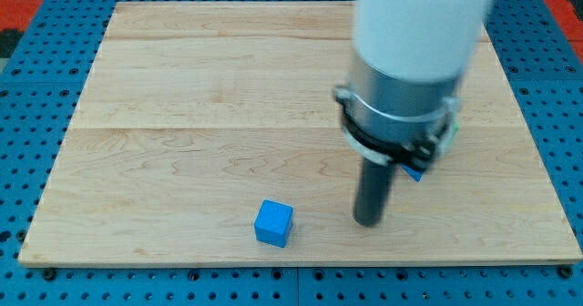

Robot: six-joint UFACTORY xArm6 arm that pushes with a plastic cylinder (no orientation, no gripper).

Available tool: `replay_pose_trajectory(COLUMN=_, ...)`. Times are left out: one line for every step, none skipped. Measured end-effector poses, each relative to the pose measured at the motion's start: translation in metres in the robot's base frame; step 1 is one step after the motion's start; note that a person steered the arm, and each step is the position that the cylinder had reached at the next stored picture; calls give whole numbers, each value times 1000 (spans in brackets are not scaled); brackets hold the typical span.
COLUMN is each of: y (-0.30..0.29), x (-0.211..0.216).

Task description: Slightly move the blue cube diagonally to the blue triangle

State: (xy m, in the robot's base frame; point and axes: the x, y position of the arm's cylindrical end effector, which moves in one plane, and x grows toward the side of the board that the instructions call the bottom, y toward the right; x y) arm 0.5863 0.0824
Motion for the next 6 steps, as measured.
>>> replay_pose_trajectory(y=-79, x=21)
replay_pose_trajectory(y=-111, x=-3)
replay_pose_trajectory(y=-61, x=-8)
replay_pose_trajectory(y=61, x=-21)
replay_pose_trajectory(y=120, x=-74)
replay_pose_trajectory(y=24, x=-89)
